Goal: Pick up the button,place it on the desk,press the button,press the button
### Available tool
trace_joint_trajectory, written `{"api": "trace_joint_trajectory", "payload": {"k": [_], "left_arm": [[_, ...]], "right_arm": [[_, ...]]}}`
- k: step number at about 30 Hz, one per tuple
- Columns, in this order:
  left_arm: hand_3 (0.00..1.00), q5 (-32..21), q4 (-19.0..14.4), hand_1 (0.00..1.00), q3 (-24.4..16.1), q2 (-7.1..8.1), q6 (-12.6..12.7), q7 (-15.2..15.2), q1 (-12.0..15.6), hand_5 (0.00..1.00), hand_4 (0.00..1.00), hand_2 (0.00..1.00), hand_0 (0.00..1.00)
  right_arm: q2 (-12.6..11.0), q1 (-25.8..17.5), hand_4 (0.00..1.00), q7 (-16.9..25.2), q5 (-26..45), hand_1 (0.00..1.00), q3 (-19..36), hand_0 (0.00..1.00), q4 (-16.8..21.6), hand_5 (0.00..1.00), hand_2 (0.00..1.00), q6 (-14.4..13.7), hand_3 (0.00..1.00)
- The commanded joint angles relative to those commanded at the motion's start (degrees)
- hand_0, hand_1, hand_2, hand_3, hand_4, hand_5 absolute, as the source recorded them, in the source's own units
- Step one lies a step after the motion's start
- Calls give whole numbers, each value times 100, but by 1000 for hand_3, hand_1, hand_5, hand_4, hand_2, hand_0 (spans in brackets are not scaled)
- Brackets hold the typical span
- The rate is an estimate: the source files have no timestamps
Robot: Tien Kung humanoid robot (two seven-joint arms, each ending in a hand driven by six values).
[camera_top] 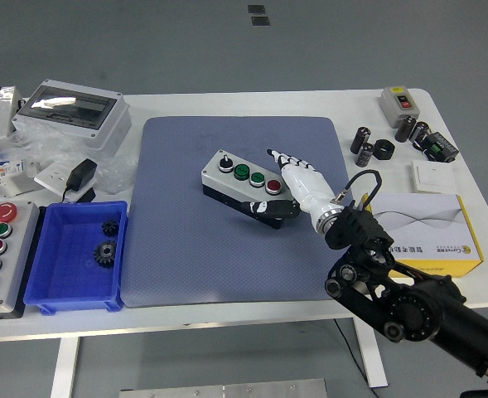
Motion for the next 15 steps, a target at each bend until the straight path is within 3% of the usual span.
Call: {"api": "trace_joint_trajectory", "payload": {"k": [10, 11, 15], "left_arm": [[618, -7, 0, 605, 22, 5, -12, -26, -14, 318, 633, 553, 617], [618, -6, 0, 606, 22, 5, -13, -27, -14, 318, 632, 553, 617], [618, -8, 0, 606, 24, 5, -16, -31, -10, 318, 632, 553, 617]], "right_arm": [[30, 137, 998, -189, 25, 998, -350, 998, -222, 622, 998, -235, 998], [34, 147, 998, -205, 20, 963, -384, 949, -242, 615, 998, -259, 998], [51, 187, 998, -286, 6, 963, -540, 949, -299, 615, 998, -341, 998]]}}
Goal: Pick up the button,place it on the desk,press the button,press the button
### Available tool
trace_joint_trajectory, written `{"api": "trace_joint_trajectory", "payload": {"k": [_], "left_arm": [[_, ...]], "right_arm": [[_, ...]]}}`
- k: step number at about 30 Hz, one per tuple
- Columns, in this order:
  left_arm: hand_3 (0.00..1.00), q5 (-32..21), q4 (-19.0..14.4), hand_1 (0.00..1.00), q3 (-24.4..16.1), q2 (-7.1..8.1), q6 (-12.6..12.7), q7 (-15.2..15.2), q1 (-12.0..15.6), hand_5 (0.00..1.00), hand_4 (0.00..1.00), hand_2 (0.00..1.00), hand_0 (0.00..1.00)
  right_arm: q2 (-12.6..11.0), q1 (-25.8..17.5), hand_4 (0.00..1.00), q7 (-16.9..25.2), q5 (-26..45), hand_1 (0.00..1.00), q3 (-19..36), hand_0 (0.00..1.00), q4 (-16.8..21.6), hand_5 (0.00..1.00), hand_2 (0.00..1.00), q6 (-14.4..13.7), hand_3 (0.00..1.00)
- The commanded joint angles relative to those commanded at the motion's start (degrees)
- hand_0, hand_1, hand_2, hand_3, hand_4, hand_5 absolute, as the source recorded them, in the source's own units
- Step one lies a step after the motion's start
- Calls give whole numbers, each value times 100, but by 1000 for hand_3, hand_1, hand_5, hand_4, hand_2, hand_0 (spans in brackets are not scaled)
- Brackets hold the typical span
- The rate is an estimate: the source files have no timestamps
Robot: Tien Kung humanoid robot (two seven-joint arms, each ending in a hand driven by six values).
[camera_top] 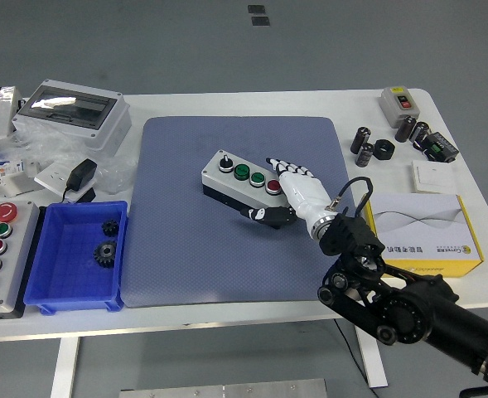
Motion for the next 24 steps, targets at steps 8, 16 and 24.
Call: {"api": "trace_joint_trajectory", "payload": {"k": [8, 16, 24], "left_arm": [[613, 5, 0, 606, 0, 4, -4, -11, 5, 314, 624, 553, 617], [613, -47, 0, 604, 68, 9, -12, -43, -4, 307, 618, 554, 617], [614, -125, 0, 606, 145, 14, -15, -73, -14, 307, 615, 554, 617]], "right_arm": [[30, 52, 998, -62, 49, 722, -260, 500, -84, 422, 780, -212, 998], [64, 84, 937, -207, -27, 606, -428, 330, -207, 287, 680, -543, 935], [79, 97, 844, -372, -282, 481, -505, 222, -228, 166, 559, -781, 781]]}}
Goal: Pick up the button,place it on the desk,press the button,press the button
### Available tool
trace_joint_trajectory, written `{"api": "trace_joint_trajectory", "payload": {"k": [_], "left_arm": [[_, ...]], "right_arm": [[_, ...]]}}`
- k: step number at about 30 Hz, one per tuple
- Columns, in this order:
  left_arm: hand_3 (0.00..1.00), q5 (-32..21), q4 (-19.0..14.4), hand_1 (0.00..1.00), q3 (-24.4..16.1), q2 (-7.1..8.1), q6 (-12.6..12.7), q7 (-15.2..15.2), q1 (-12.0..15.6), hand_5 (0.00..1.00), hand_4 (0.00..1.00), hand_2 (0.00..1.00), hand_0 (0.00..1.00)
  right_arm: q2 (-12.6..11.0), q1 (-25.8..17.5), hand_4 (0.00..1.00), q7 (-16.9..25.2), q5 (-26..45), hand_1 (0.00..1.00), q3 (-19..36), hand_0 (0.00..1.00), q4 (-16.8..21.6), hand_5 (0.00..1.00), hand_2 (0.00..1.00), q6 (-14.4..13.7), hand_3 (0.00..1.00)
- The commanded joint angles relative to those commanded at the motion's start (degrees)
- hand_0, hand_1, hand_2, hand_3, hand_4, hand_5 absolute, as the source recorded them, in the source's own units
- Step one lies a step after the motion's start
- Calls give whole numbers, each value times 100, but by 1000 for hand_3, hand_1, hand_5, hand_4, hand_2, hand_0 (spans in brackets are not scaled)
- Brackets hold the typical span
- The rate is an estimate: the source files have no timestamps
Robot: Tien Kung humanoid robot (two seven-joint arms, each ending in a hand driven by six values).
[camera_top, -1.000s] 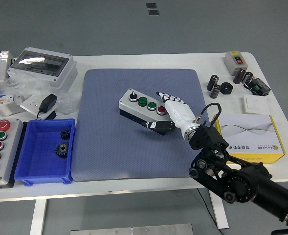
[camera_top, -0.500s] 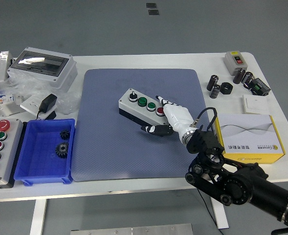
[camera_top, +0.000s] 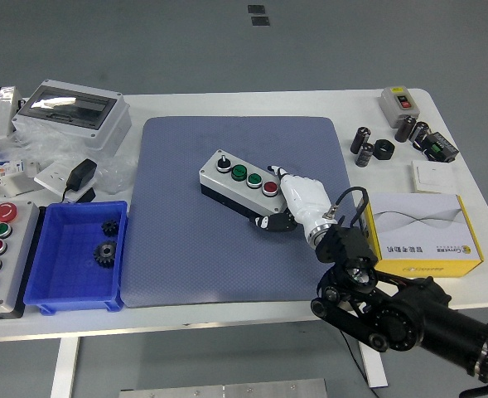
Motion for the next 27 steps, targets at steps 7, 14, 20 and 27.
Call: {"api": "trace_joint_trajectory", "payload": {"k": [7, 14, 20, 27], "left_arm": [[612, -78, 0, 605, 71, -2, -1, -25, -3, 304, 611, 554, 617], [610, -107, 0, 606, 86, -9, 4, -29, 0, 308, 608, 553, 616], [611, -94, 0, 606, 68, -18, 7, -27, 5, 311, 607, 554, 615], [611, -57, 0, 606, 35, -34, 8, -24, 12, 314, 606, 554, 615]], "right_arm": [[5, -4, 750, -15, -128, 428, 6, 183, 30, 89, 491, -89, 678], [-40, -25, 261, 114, -59, 325, 77, 115, 77, 2, 382, -162, 447], [-128, -89, 188, 716, 650, 312, 270, 109, 135, 2, 367, -217, 419], [-260, -168, 146, 1641, 1849, 308, 564, 106, 392, 2, 355, -64, 390]]}}
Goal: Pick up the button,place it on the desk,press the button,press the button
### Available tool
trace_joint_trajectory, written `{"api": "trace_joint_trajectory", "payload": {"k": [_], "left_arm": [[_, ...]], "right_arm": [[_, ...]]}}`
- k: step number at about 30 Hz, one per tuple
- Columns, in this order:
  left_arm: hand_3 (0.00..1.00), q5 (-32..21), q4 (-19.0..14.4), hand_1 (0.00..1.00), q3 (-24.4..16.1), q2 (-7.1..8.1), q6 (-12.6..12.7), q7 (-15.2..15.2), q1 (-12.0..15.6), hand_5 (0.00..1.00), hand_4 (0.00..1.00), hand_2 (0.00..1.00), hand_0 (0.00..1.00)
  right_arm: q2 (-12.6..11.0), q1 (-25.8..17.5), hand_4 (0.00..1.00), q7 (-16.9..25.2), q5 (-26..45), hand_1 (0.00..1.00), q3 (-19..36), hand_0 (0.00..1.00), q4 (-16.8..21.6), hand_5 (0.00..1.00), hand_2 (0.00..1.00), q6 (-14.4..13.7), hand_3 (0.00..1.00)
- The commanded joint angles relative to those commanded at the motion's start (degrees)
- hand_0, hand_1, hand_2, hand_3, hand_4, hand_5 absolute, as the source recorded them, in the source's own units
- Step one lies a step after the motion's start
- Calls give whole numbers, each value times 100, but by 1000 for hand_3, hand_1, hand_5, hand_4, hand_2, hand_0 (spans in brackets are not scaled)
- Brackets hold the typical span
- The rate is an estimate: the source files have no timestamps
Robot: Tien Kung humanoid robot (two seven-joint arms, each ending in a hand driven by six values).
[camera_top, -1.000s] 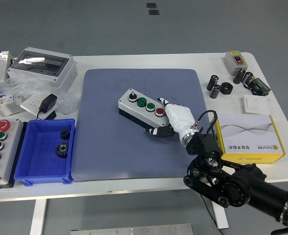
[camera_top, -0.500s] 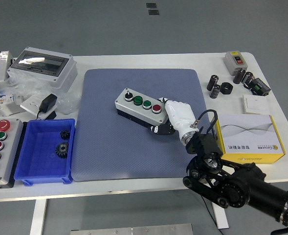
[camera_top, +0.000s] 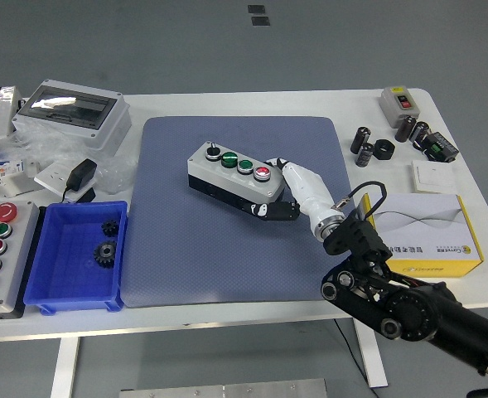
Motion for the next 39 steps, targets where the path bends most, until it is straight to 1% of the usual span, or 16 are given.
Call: {"api": "trace_joint_trajectory", "payload": {"k": [4, 5, 8, 10, 11, 14, 16, 18, 22, 23, 24, 28, 29, 34, 35, 39], "left_arm": [[611, 9, 0, 606, -10, -11, 2, -4, -1, 314, 606, 554, 615], [611, 10, 0, 606, -13, -14, 3, -4, -1, 317, 605, 554, 614], [611, 17, 0, 606, -25, -22, 5, -1, 4, 317, 605, 554, 614], [611, 25, 0, 606, -37, -24, 7, 0, 9, 317, 605, 554, 614], [610, 31, 0, 606, -43, -24, 7, 1, 11, 322, 607, 555, 615], [610, 50, 0, 606, -57, -25, 7, -3, 12, 322, 607, 555, 615], [610, 55, 0, 606, -58, -25, 5, -6, 11, 322, 607, 555, 615], [611, 60, 0, 606, -56, -25, 4, -10, 9, 327, 607, 555, 615], [611, 69, 0, 606, -54, -27, 1, -12, 11, 327, 607, 555, 615], [611, 68, 0, 606, -53, -29, 1, -12, 11, 333, 604, 555, 615], [611, 61, 0, 606, -48, -31, 2, -13, 13, 333, 604, 555, 615], [611, 60, 0, 606, -51, -36, 3, -7, 21, 333, 604, 555, 615], [611, 60, 0, 606, -52, -37, 3, -6, 23, 336, 605, 556, 615], [611, 55, 0, 606, -47, -35, 3, -8, 23, 336, 605, 556, 615], [612, 56, 0, 605, -47, -35, 3, -7, 24, 339, 605, 556, 614], [612, 50, 0, 605, -38, -37, 2, -5, 33, 339, 605, 556, 614]], "right_arm": [[-136, -80, 146, 514, 639, 308, 162, 106, 331, 2, 355, 75, 390], [-203, -106, 123, 647, 776, 297, 209, 98, 446, 2, 344, 141, 377], [-478, -175, 123, 1024, 994, 297, 276, 98, 791, 2, 344, 441, 377], [-684, -209, 123, 1255, 828, 297, 223, 98, 1016, 2, 344, 597, 377], [-775, -221, 93, 1354, 712, 274, 184, 92, 1114, 2, 326, 632, 368], [-1005, -250, 93, 1585, 292, 274, 29, 92, 1281, 2, 326, 654, 368], [-1085, -253, 93, 1671, -4, 274, -95, 92, 1251, 2, 326, 628, 368], [-1117, -247, 87, 1721, -335, 267, -239, 93, 1128, 2, 316, 579, 362], [-1060, -242, 87, 1768, -881, 267, -419, 93, 782, 2, 316, 483, 362], [-1042, -243, 112, 1777, -995, 284, -447, 118, 703, 2, 325, 464, 371], [-1023, -243, 112, 1786, -1138, 284, -485, 118, 609, 2, 325, 443, 371], [-986, -227, 112, 1804, -1467, 284, -610, 118, 400, 2, 325, 402, 371], [-978, -221, 155, 1804, -1515, 317, -637, 239, 361, 2, 332, 397, 389], [-961, -217, 155, 1786, -1610, 317, -733, 239, 271, 2, 332, 395, 389], [-960, -220, 200, 1780, -1608, 361, -737, 386, 266, 2, 338, 395, 398], [-981, -228, 200, 1754, -1505, 361, -728, 386, 274, 2, 338, 441, 398]]}}
